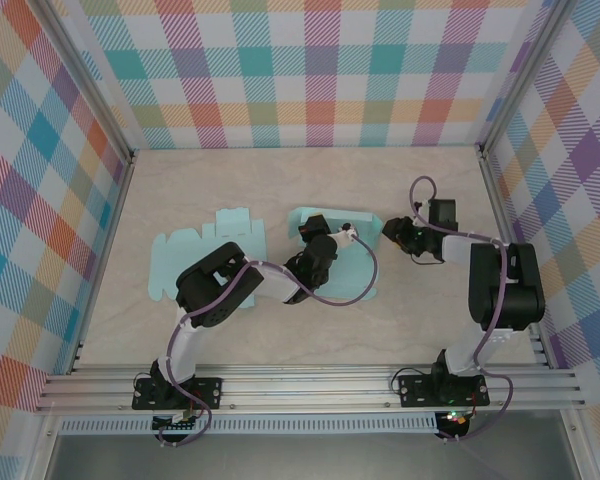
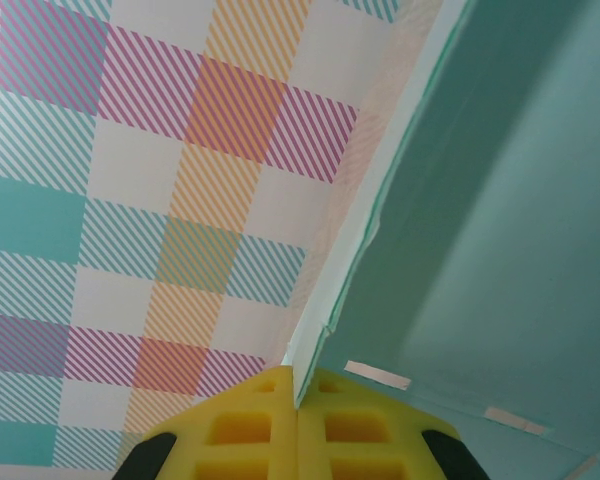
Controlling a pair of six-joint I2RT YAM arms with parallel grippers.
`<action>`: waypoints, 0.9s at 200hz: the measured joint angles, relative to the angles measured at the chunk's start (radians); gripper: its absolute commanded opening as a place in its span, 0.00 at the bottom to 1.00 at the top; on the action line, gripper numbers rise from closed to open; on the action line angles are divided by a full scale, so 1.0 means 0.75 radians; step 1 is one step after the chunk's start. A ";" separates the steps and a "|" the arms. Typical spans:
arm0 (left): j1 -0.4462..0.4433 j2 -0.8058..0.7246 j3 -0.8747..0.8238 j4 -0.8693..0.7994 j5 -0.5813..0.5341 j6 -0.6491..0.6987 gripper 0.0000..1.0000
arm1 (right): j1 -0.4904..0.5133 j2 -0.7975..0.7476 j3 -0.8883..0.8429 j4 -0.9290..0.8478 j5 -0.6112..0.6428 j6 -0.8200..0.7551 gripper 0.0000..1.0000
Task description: Fold the paper box
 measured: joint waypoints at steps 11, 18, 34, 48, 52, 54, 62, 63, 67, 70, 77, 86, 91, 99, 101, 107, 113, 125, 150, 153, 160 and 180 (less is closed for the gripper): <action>0.000 0.000 -0.001 0.001 0.000 0.002 0.00 | 0.009 -0.018 -0.017 0.002 0.006 -0.003 0.40; 0.000 0.000 -0.001 0.001 0.000 0.002 0.00 | 0.016 -0.030 -0.030 0.002 0.011 -0.006 0.40; 0.000 0.000 -0.009 0.012 -0.001 0.002 0.00 | 0.029 -0.055 -0.061 0.002 0.021 -0.010 0.40; 0.000 0.000 -0.020 0.019 -0.001 0.002 0.00 | 0.041 -0.077 -0.085 0.002 0.025 -0.011 0.40; 0.000 0.000 -0.022 0.020 -0.001 0.002 0.00 | 0.043 -0.082 -0.090 0.002 0.025 -0.012 0.40; 0.000 0.000 -0.023 0.020 0.000 0.002 0.00 | 0.044 -0.085 -0.092 0.003 0.025 -0.012 0.40; 0.000 0.000 -0.028 0.020 -0.001 0.002 0.00 | 0.050 -0.094 -0.101 0.005 0.025 -0.015 0.41; 0.000 0.000 -0.028 0.020 -0.001 0.002 0.00 | 0.051 -0.095 -0.102 0.005 0.025 -0.015 0.41; 0.000 0.000 -0.030 0.020 -0.001 0.002 0.00 | 0.054 -0.100 -0.107 0.006 0.025 -0.016 0.41; 0.000 0.000 -0.031 0.020 -0.001 0.002 0.00 | 0.056 -0.103 -0.110 0.006 0.025 -0.017 0.41; 0.000 0.000 -0.033 0.021 0.000 0.002 0.00 | 0.062 -0.111 -0.120 0.011 0.024 -0.020 0.42; 0.000 0.000 -0.035 0.021 0.000 0.002 0.00 | 0.071 -0.123 -0.133 0.017 0.025 -0.026 0.43; 0.000 0.000 -0.037 0.022 0.000 0.002 0.00 | 0.077 -0.129 -0.139 0.019 0.025 -0.031 0.43; 0.000 0.000 -0.039 0.023 0.000 0.002 0.00 | 0.087 -0.135 -0.149 0.028 0.025 -0.038 0.43; -0.001 0.000 -0.039 0.024 0.001 0.002 0.00 | 0.090 -0.137 -0.151 0.032 0.025 -0.041 0.43; -0.001 0.000 -0.042 0.026 0.002 0.002 0.00 | 0.096 -0.138 -0.153 0.036 0.025 -0.044 0.43; -0.001 0.000 -0.046 0.029 0.006 0.002 0.00 | 0.102 -0.138 -0.153 0.041 0.025 -0.046 0.44; 0.000 0.000 -0.053 0.033 0.009 0.002 0.00 | 0.112 -0.138 -0.154 0.055 0.030 -0.052 0.44; 0.000 0.000 -0.074 0.067 0.012 0.003 0.00 | 0.125 -0.138 -0.162 0.096 0.037 -0.070 0.45; 0.000 0.000 -0.077 0.071 0.012 0.005 0.00 | 0.127 -0.138 -0.164 0.102 0.039 -0.070 0.45; 0.000 0.000 -0.081 0.082 0.015 0.006 0.00 | 0.130 -0.138 -0.171 0.116 0.043 -0.070 0.45; 0.000 0.000 -0.092 0.097 0.022 0.007 0.00 | 0.146 -0.138 -0.186 0.145 0.053 -0.070 0.44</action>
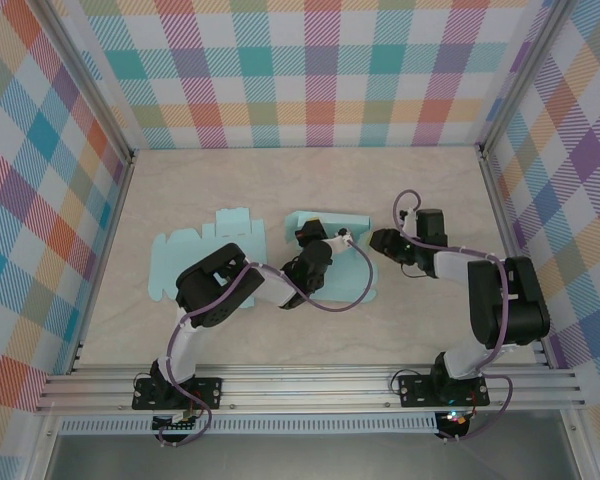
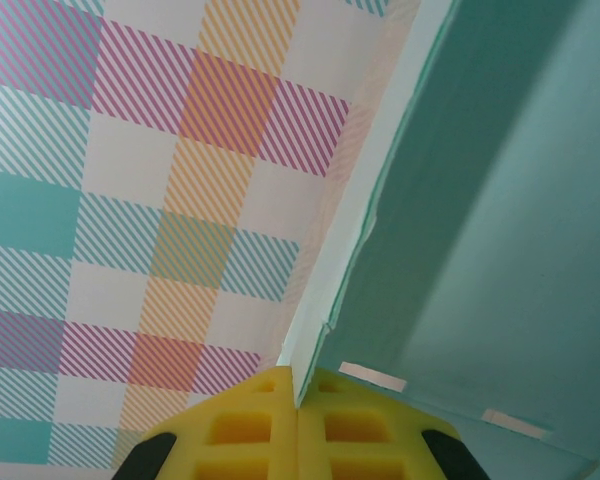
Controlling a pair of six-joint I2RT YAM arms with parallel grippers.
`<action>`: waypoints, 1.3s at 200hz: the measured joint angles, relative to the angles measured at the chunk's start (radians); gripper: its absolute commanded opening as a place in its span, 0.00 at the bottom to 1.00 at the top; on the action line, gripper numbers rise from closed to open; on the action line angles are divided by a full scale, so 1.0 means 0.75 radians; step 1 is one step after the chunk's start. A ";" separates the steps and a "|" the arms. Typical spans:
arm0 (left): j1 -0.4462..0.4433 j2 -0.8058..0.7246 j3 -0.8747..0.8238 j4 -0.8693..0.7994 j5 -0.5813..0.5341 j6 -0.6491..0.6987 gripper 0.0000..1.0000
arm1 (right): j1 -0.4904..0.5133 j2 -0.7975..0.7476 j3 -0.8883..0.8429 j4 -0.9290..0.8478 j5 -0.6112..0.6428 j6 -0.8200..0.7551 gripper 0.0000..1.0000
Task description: Fold the paper box
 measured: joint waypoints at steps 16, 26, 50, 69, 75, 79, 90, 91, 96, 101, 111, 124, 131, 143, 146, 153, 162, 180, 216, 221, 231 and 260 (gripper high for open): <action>0.000 0.000 -0.004 0.007 0.004 -0.001 0.00 | 0.014 0.000 -0.006 0.015 0.012 -0.001 0.44; 0.000 0.000 -0.004 0.011 0.006 0.000 0.00 | 0.022 0.000 -0.013 0.028 0.022 0.000 0.44; 0.001 0.000 -0.004 0.015 0.009 0.006 0.00 | 0.035 0.000 -0.045 0.070 0.044 0.000 0.44; 0.001 0.002 -0.004 0.018 0.010 0.018 0.00 | 0.036 0.000 -0.061 0.079 0.057 0.000 0.44; 0.001 0.002 -0.004 0.019 0.010 0.021 0.00 | 0.036 0.000 -0.064 0.081 0.060 0.000 0.43; 0.001 0.002 -0.004 0.020 0.011 0.025 0.00 | 0.036 0.000 -0.067 0.085 0.061 0.000 0.44; 0.001 0.003 -0.004 0.021 0.012 0.034 0.00 | 0.036 0.000 -0.074 0.095 0.062 0.000 0.43; 0.001 0.003 -0.004 0.021 0.012 0.034 0.00 | 0.036 0.000 -0.074 0.096 0.062 0.000 0.43; 0.001 0.003 -0.004 0.021 0.012 0.035 0.00 | 0.037 0.000 -0.077 0.099 0.063 0.000 0.43; 0.001 0.004 -0.004 0.022 0.012 0.036 0.00 | 0.038 -0.001 -0.079 0.099 0.064 0.000 0.43; 0.001 0.004 -0.004 0.022 0.013 0.040 0.00 | 0.041 -0.005 -0.086 0.103 0.068 0.000 0.43; 0.001 0.004 -0.004 0.022 0.013 0.040 0.00 | 0.047 -0.018 -0.099 0.104 0.071 -0.001 0.44; 0.001 0.004 -0.004 0.022 0.013 0.041 0.00 | 0.049 -0.025 -0.105 0.104 0.072 -0.001 0.44; 0.001 0.004 -0.004 0.022 0.013 0.044 0.00 | 0.053 -0.040 -0.113 0.104 0.075 -0.001 0.46; 0.001 0.004 -0.004 0.022 0.013 0.044 0.00 | 0.053 -0.043 -0.114 0.104 0.075 -0.002 0.46; 0.001 0.004 -0.004 0.022 0.013 0.045 0.00 | 0.054 -0.049 -0.117 0.104 0.075 -0.004 0.47; 0.001 0.004 -0.004 0.022 0.013 0.049 0.00 | 0.056 -0.056 -0.120 0.104 0.076 -0.005 0.48; 0.001 0.006 -0.004 0.023 0.013 0.054 0.00 | 0.063 -0.063 -0.121 0.104 0.076 -0.009 0.50; 0.001 0.010 -0.003 0.027 0.013 0.064 0.00 | 0.079 -0.067 -0.120 0.105 0.077 -0.010 0.55; 0.001 0.011 -0.003 0.027 0.013 0.064 0.00 | 0.080 -0.067 -0.120 0.104 0.077 -0.011 0.55; 0.001 0.011 -0.003 0.027 0.013 0.064 0.00 | 0.086 -0.067 -0.120 0.105 0.082 -0.015 0.56; 0.001 0.011 -0.003 0.027 0.013 0.064 0.00 | 0.107 -0.065 -0.115 0.104 0.116 -0.029 0.56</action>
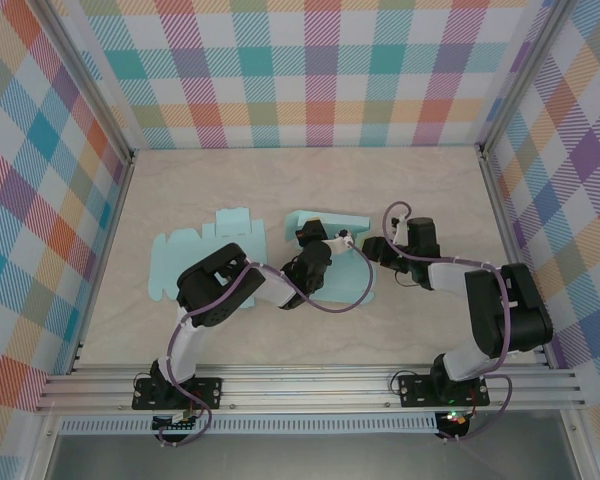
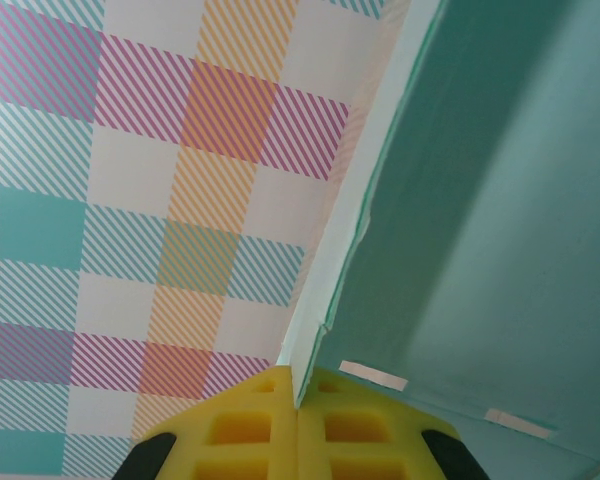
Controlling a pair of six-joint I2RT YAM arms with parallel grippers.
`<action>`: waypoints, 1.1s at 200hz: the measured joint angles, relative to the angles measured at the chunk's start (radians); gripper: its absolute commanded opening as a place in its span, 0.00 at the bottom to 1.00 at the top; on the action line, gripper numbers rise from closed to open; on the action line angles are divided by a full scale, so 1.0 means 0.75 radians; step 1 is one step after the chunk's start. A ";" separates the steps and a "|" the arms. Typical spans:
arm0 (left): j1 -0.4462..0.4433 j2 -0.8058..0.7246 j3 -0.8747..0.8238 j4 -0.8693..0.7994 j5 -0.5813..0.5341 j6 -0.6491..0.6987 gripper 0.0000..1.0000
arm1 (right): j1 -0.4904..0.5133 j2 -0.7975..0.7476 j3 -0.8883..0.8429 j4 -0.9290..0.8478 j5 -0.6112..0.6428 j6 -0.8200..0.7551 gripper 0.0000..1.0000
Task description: Fold the paper box
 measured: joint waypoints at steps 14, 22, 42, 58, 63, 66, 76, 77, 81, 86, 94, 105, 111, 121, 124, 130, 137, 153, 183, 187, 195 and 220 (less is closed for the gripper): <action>0.000 0.000 0.000 0.000 0.000 0.000 0.00 | 0.013 0.011 0.017 -0.004 0.027 -0.011 0.55; 0.000 0.000 0.000 0.000 -0.001 0.000 0.00 | 0.024 0.022 0.034 -0.008 0.046 -0.017 0.54; 0.000 0.000 0.000 -0.001 -0.001 0.000 0.00 | 0.060 0.049 0.070 -0.009 0.116 -0.037 0.52; 0.000 0.000 -0.001 -0.001 0.007 0.000 0.00 | 0.102 0.056 0.083 -0.005 0.197 -0.052 0.49; 0.000 0.000 0.000 -0.001 0.009 0.000 0.00 | 0.113 0.056 0.084 -0.002 0.223 -0.056 0.48; 0.000 0.000 0.000 -0.001 0.010 0.000 0.00 | 0.120 0.056 0.084 0.000 0.238 -0.057 0.48; 0.000 0.000 0.000 -0.001 0.011 0.000 0.00 | 0.141 0.058 0.084 0.014 0.294 -0.064 0.47; 0.000 0.000 -0.001 -0.001 0.011 0.000 0.00 | 0.142 0.059 0.084 0.016 0.299 -0.065 0.47; 0.000 0.000 0.000 -0.001 0.011 0.000 0.00 | 0.148 0.062 0.084 0.019 0.311 -0.066 0.47; 0.000 0.000 -0.001 -0.001 0.012 0.000 0.00 | 0.158 0.067 0.084 0.034 0.344 -0.071 0.46; 0.000 0.000 0.000 -0.001 0.013 0.000 0.00 | 0.166 0.074 0.084 0.049 0.371 -0.073 0.45; 0.000 0.000 0.000 -0.001 0.021 0.000 0.00 | 0.171 0.090 0.084 0.072 0.414 -0.079 0.43; 0.000 0.000 -0.001 0.000 0.023 0.000 0.00 | 0.173 0.099 0.085 0.083 0.434 -0.082 0.41; 0.000 0.000 0.000 0.000 0.027 0.000 0.00 | 0.173 0.116 0.086 0.100 0.461 -0.085 0.37; 0.000 0.000 0.000 0.000 0.030 0.000 0.00 | 0.174 0.120 0.087 0.104 0.467 -0.085 0.36; -0.001 0.000 0.000 0.000 0.033 0.000 0.00 | 0.177 0.132 0.090 0.112 0.482 -0.086 0.33; -0.001 0.000 -0.001 0.000 0.034 -0.001 0.00 | 0.181 0.144 0.095 0.121 0.495 -0.087 0.30; -0.002 0.000 -0.001 0.000 0.035 -0.006 0.00 | 0.188 0.162 0.104 0.142 0.540 -0.103 0.21; -0.007 -0.009 -0.001 0.003 0.036 -0.063 0.23 | 0.211 0.170 0.109 0.149 0.629 -0.146 0.12; -0.008 -0.015 -0.001 0.000 0.036 -0.072 0.25 | 0.215 0.171 0.109 0.149 0.641 -0.153 0.11; -0.012 -0.032 -0.001 -0.014 0.034 -0.109 0.29 | 0.220 0.172 0.109 0.148 0.660 -0.156 0.10; -0.014 -0.113 -0.007 -0.112 0.027 -0.250 0.54 | 0.233 0.173 0.110 0.146 0.691 -0.162 0.08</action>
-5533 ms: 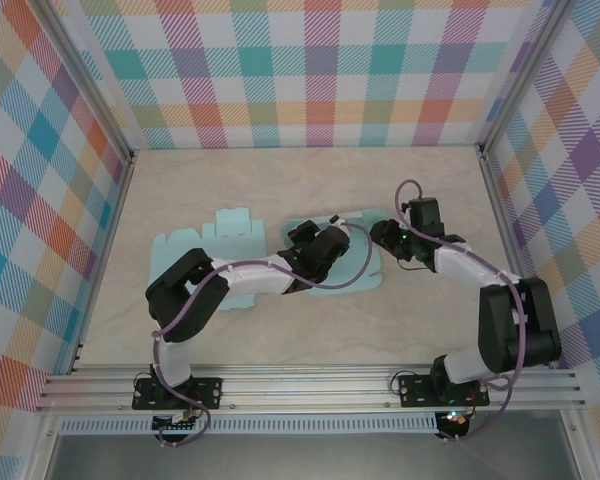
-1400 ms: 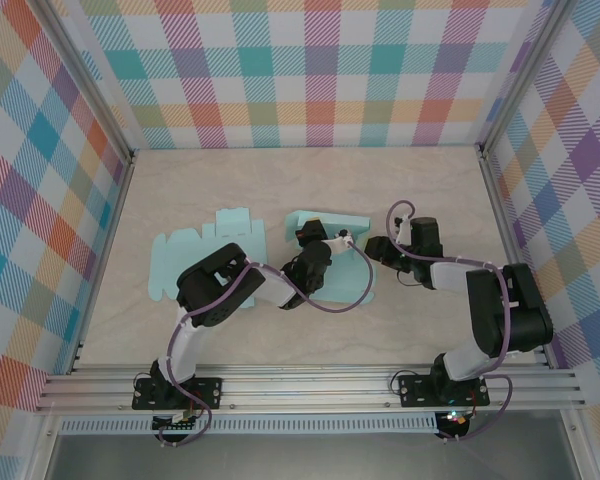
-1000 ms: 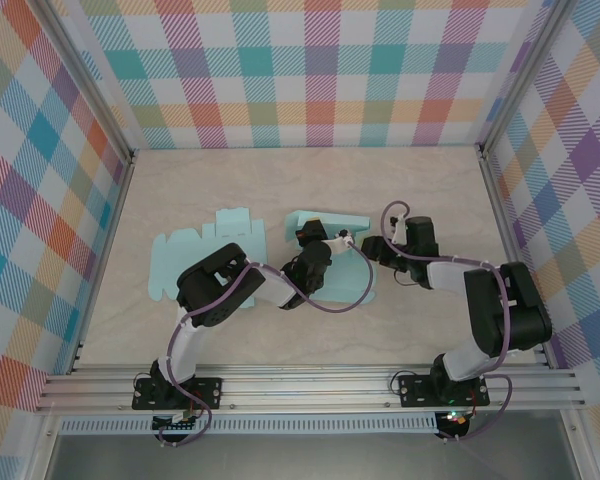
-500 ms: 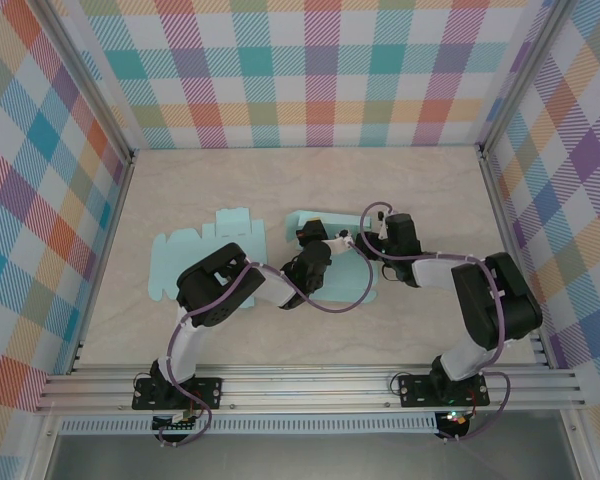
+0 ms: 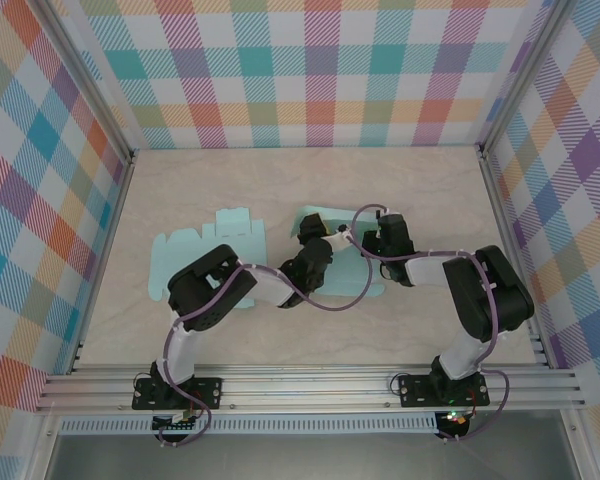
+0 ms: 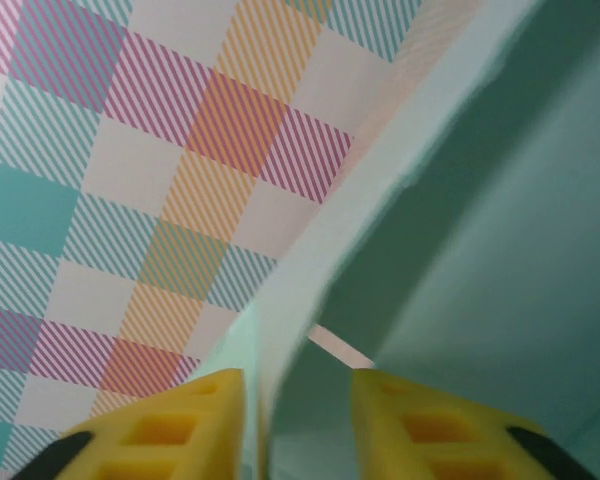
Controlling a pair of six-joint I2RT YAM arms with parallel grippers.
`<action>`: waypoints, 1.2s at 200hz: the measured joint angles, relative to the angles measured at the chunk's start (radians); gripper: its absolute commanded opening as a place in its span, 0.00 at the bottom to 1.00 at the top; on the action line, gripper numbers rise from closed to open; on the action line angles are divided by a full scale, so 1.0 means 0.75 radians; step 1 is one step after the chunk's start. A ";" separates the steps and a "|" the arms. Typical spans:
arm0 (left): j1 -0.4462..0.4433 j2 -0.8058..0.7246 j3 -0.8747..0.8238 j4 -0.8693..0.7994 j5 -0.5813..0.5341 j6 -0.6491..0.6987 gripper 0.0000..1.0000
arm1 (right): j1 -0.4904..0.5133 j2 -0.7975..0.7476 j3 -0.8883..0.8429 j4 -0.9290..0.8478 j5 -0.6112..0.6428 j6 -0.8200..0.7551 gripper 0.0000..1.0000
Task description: Fold the paper box
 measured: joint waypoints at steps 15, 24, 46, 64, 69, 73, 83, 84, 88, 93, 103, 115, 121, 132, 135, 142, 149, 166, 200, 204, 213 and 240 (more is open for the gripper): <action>0.000 -0.075 -0.032 -0.075 -0.008 -0.114 0.65 | 0.006 0.000 0.000 -0.001 0.016 -0.015 0.06; 0.000 -0.130 -0.055 -0.122 -0.020 -0.194 0.72 | 0.010 0.000 0.000 -0.001 0.027 -0.024 0.06; 0.000 -0.289 -0.112 -0.255 -0.036 -0.407 0.78 | 0.021 -0.005 0.000 -0.006 0.048 -0.039 0.03; -0.001 -0.463 -0.173 -0.397 -0.047 -0.636 0.78 | 0.026 -0.030 0.000 -0.027 0.066 -0.053 0.01; -0.001 -0.522 -0.192 -0.441 -0.052 -0.715 0.78 | 0.027 -0.042 0.000 -0.036 0.071 -0.058 0.00; -0.001 -0.565 -0.207 -0.472 -0.055 -0.774 0.81 | 0.027 -0.051 -0.001 -0.041 0.072 -0.059 0.00; 0.000 -0.694 -0.256 -0.540 -0.053 -0.919 0.91 | 0.028 -0.084 -0.001 -0.054 0.080 -0.064 0.00; 0.000 -0.714 -0.264 -0.548 -0.053 -0.944 0.91 | 0.028 -0.088 0.000 -0.055 0.081 -0.064 0.00; 0.001 -0.768 -0.286 -0.573 -0.057 -1.003 0.94 | 0.028 -0.102 0.000 -0.060 0.082 -0.066 0.00; 0.002 -0.819 -0.305 -0.599 -0.060 -1.077 0.97 | 0.028 -0.117 0.000 -0.065 0.085 -0.068 0.00; 0.011 -0.938 -0.340 -0.688 -0.067 -1.239 1.00 | 0.030 -0.155 0.000 -0.085 0.091 -0.075 0.00; 0.042 -1.046 -0.351 -0.802 -0.063 -1.429 1.00 | 0.030 -0.200 0.000 -0.113 0.095 -0.089 0.00; 0.067 -1.084 -0.351 -0.853 -0.047 -1.509 1.00 | 0.030 -0.225 0.000 -0.131 0.099 -0.095 0.00; 0.128 -1.142 -0.351 -0.953 0.003 -1.657 1.00 | 0.031 -0.273 0.000 -0.167 0.107 -0.103 0.00; 0.145 -1.154 -0.350 -0.980 0.019 -1.695 1.00 | 0.030 -0.287 0.000 -0.175 0.108 -0.107 0.00; 0.181 -1.170 -0.349 -1.029 0.058 -1.761 1.00 | 0.031 -0.312 0.000 -0.192 0.112 -0.114 0.00; 0.210 -1.180 -0.349 -1.071 0.101 -1.819 1.00 | 0.031 -0.350 0.000 -0.214 0.117 -0.128 0.00; 0.273 -1.182 -0.342 -1.164 0.233 -1.931 1.00 | 0.031 -0.417 0.000 -0.258 0.127 -0.150 0.00; 0.290 -1.164 -0.269 -1.245 0.505 -2.000 1.00 | 0.031 -0.496 0.000 -0.366 0.141 -0.205 0.00; 0.290 -1.159 -0.256 -1.245 0.541 -2.000 1.00 | 0.031 -0.499 0.000 -0.376 0.141 -0.208 0.00; 0.290 -1.146 -0.231 -1.238 0.624 -2.000 1.00 | 0.031 -0.503 0.000 -0.401 0.141 -0.220 0.00; 0.290 -1.092 -0.184 -1.212 0.799 -1.995 1.00 | 0.031 -0.510 -0.004 -0.423 0.138 -0.236 0.00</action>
